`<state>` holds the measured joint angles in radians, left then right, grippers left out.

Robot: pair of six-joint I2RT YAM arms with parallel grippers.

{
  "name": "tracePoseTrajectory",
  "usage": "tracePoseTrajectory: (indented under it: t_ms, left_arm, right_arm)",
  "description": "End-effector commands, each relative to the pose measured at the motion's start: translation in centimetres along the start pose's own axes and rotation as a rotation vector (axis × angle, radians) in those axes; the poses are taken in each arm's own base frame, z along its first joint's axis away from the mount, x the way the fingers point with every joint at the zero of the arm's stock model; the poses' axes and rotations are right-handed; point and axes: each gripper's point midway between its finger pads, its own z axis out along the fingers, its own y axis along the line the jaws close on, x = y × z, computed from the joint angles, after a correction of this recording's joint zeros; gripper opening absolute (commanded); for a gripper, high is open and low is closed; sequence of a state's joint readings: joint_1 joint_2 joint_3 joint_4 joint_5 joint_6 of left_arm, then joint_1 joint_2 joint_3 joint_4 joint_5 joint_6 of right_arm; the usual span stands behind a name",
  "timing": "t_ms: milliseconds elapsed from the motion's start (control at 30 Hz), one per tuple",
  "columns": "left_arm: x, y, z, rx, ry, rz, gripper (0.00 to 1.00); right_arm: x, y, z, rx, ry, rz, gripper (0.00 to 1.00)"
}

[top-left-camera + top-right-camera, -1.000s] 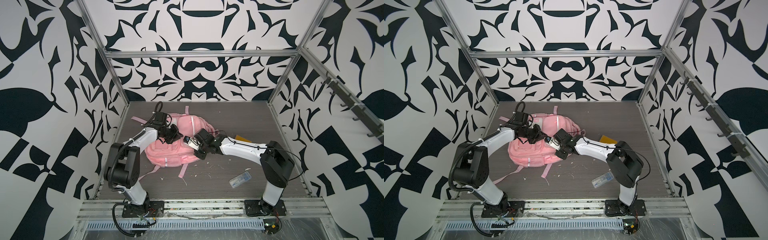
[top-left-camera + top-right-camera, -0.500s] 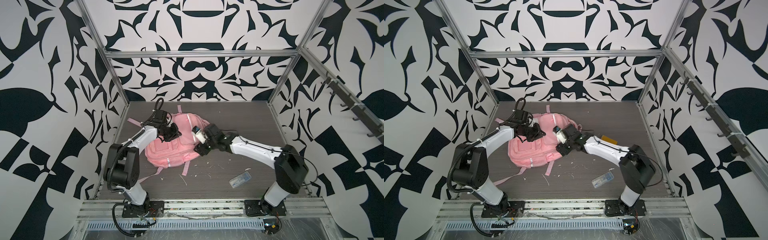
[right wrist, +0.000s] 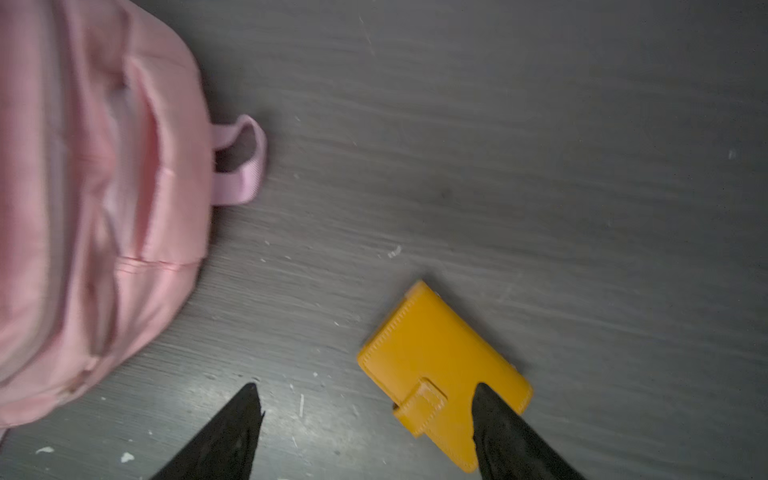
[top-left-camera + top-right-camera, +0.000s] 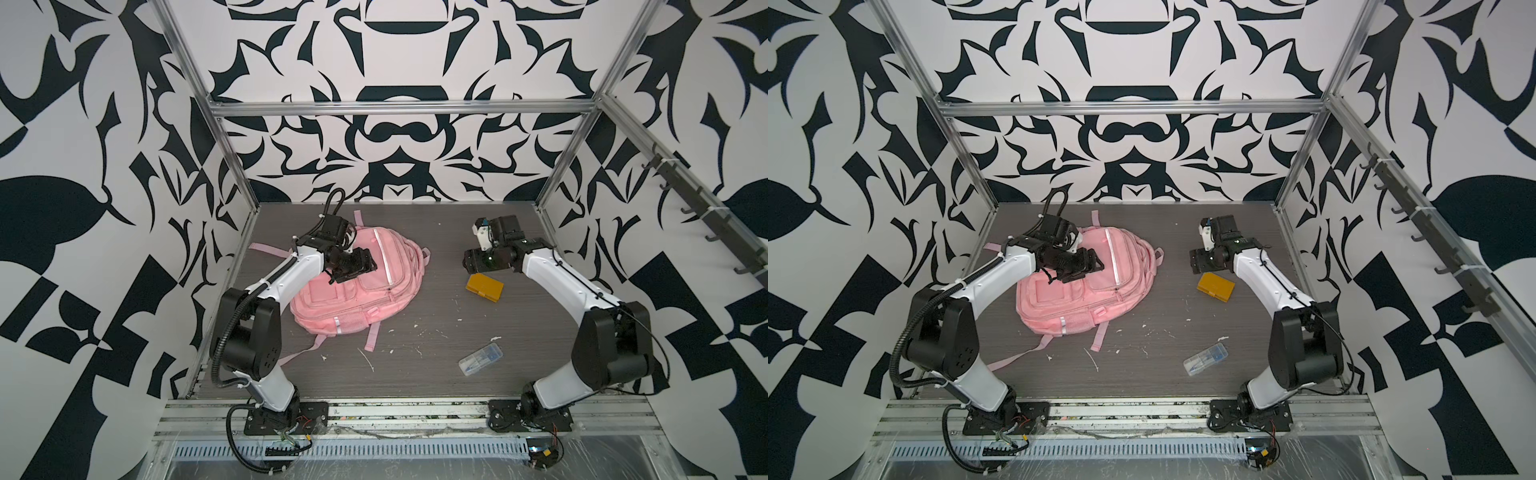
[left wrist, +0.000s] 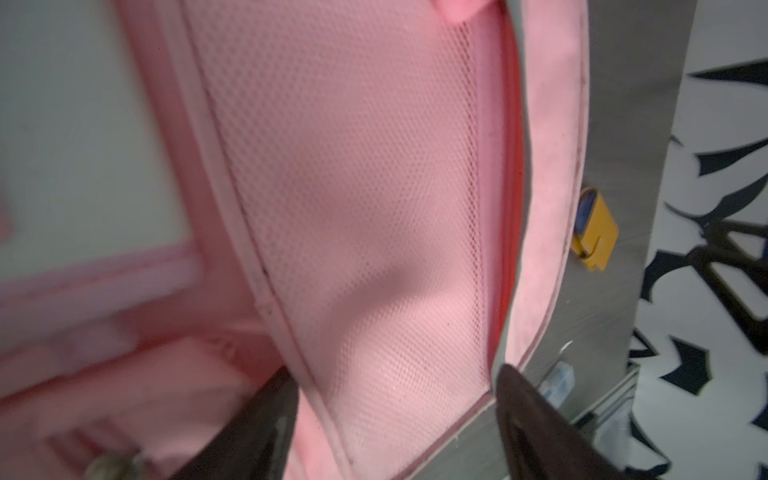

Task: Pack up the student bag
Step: 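Release the zipper and move the right gripper over the yellow wallet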

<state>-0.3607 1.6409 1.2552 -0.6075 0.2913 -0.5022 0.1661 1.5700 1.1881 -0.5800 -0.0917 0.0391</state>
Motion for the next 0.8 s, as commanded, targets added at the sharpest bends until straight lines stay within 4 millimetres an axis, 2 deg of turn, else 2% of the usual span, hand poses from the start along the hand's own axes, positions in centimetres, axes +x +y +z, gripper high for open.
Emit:
tracePoseTrajectory:
  t_ms: [0,133,233,300,433,633,767]
  left_arm:
    - [1.0,0.9,-3.4,-0.105,-0.026,0.079,0.89]
    - [2.0,-0.5,-5.2,-0.145,-0.034,0.180,0.92]
    - [2.6,-3.0,-4.7,-0.077,0.003,0.204,0.93]
    - [2.8,-4.8,-3.9,0.010,0.038,0.172,0.92]
    - [1.4,-7.4,-2.3,0.102,0.047,0.144,0.91]
    - [-1.3,-8.3,1.3,0.115,0.065,0.088,0.86]
    - [-1.7,-8.2,3.9,0.117,0.106,0.045,0.69]
  right_arm:
    - [1.5,-1.5,-0.4,0.015,0.072,0.099,0.81]
    - [2.5,-3.1,0.7,0.024,0.116,0.175,0.81]
    - [2.8,-4.6,1.5,0.059,0.146,0.187,0.81]
    - [2.8,-5.8,2.2,0.074,0.161,0.195,0.80]
    - [2.7,-6.5,3.6,0.038,0.206,0.179,0.80]
    - [3.3,-7.0,5.1,0.027,0.269,0.160,0.78]
    - [4.4,-6.3,6.1,-0.016,0.299,0.201,0.74]
